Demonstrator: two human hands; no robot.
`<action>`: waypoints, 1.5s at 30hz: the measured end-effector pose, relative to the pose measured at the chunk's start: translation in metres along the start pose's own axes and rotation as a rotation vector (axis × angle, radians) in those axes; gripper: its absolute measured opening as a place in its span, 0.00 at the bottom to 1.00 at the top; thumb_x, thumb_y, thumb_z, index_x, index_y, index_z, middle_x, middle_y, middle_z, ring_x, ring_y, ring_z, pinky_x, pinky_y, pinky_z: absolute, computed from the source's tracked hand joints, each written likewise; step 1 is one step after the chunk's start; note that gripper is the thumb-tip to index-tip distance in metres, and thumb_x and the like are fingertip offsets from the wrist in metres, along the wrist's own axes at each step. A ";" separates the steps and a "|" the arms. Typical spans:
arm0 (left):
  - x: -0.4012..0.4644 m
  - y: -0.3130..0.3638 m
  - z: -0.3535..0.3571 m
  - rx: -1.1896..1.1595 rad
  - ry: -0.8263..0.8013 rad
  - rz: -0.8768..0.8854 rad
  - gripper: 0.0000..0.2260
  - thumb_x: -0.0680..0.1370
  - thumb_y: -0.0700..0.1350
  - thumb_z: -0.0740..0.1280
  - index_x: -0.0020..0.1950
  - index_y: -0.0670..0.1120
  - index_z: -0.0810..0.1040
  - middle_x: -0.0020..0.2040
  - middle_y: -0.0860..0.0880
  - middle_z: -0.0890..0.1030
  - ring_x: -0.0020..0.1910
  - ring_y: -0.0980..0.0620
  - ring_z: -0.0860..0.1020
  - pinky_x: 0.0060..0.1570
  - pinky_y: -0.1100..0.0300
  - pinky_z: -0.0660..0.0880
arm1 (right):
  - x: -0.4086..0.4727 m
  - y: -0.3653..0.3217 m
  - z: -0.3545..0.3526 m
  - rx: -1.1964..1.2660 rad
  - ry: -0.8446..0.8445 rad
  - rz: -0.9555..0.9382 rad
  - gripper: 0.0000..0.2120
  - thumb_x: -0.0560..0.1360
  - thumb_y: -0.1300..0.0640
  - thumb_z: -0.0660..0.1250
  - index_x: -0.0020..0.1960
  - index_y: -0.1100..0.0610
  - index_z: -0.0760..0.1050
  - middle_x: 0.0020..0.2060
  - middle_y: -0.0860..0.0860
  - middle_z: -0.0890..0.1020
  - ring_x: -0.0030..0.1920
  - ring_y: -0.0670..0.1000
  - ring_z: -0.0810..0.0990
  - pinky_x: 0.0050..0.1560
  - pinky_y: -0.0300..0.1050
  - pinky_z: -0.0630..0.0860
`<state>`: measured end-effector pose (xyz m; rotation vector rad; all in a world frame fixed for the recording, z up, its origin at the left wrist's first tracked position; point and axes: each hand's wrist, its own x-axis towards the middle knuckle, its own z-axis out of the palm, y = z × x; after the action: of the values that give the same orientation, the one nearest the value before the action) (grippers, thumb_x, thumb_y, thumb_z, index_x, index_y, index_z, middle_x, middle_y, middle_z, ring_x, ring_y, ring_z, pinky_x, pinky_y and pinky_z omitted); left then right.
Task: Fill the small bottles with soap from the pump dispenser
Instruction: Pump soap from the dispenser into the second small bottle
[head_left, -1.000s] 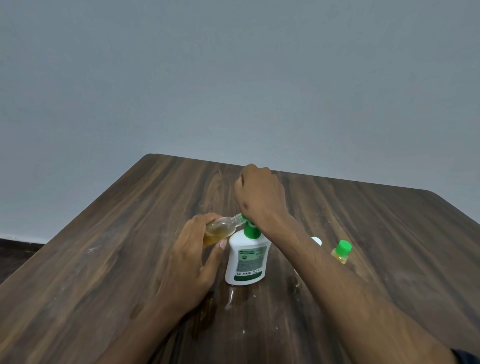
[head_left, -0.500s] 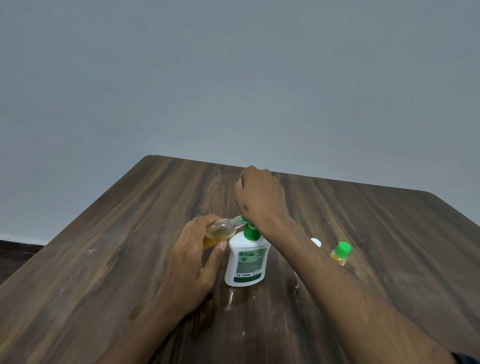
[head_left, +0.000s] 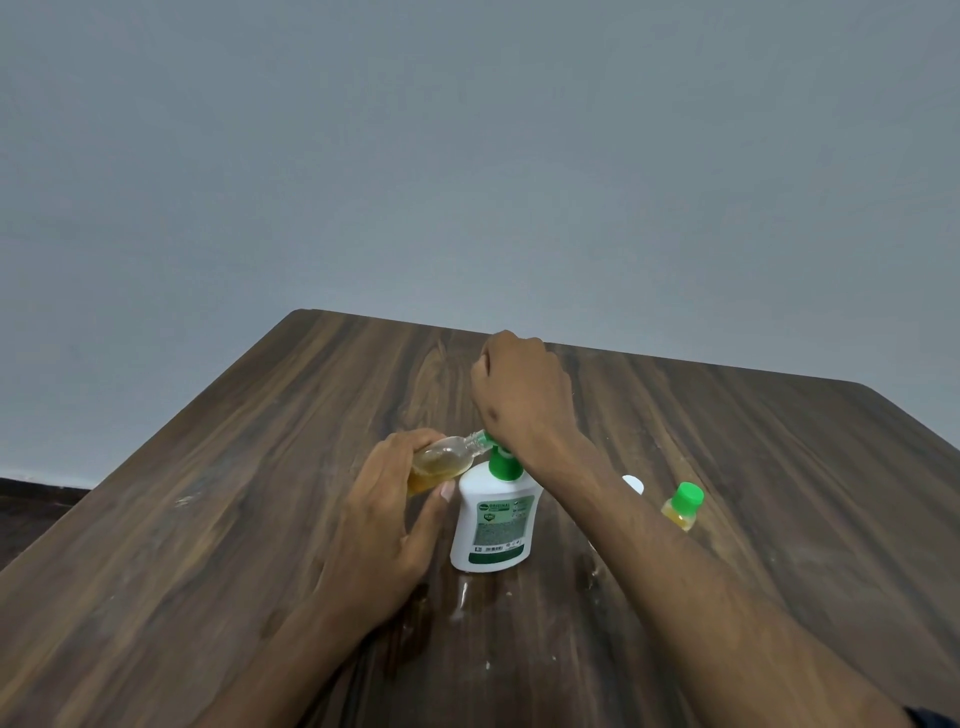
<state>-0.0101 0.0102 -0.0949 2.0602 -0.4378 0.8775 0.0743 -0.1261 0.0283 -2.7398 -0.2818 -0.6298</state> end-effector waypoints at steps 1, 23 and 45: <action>0.000 0.001 0.000 -0.002 0.000 0.001 0.15 0.83 0.47 0.67 0.68 0.57 0.71 0.59 0.60 0.77 0.58 0.59 0.78 0.57 0.68 0.73 | 0.000 0.000 -0.001 0.000 0.003 -0.007 0.14 0.83 0.56 0.58 0.39 0.55 0.70 0.32 0.48 0.72 0.31 0.50 0.72 0.30 0.44 0.62; 0.002 0.004 -0.002 -0.014 -0.007 -0.006 0.13 0.82 0.45 0.67 0.67 0.49 0.75 0.58 0.56 0.79 0.57 0.58 0.79 0.56 0.68 0.73 | 0.001 0.000 0.002 0.014 0.019 -0.002 0.15 0.83 0.57 0.57 0.37 0.55 0.69 0.32 0.49 0.73 0.31 0.51 0.74 0.31 0.45 0.63; 0.002 0.004 -0.001 -0.013 -0.014 -0.016 0.13 0.82 0.44 0.67 0.67 0.47 0.76 0.59 0.55 0.79 0.58 0.55 0.79 0.56 0.63 0.75 | 0.006 0.003 0.008 0.040 0.057 0.004 0.13 0.81 0.57 0.57 0.41 0.57 0.75 0.34 0.51 0.78 0.34 0.54 0.77 0.33 0.47 0.69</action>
<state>-0.0111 0.0090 -0.0909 2.0569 -0.4329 0.8487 0.0835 -0.1257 0.0232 -2.6784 -0.2734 -0.6919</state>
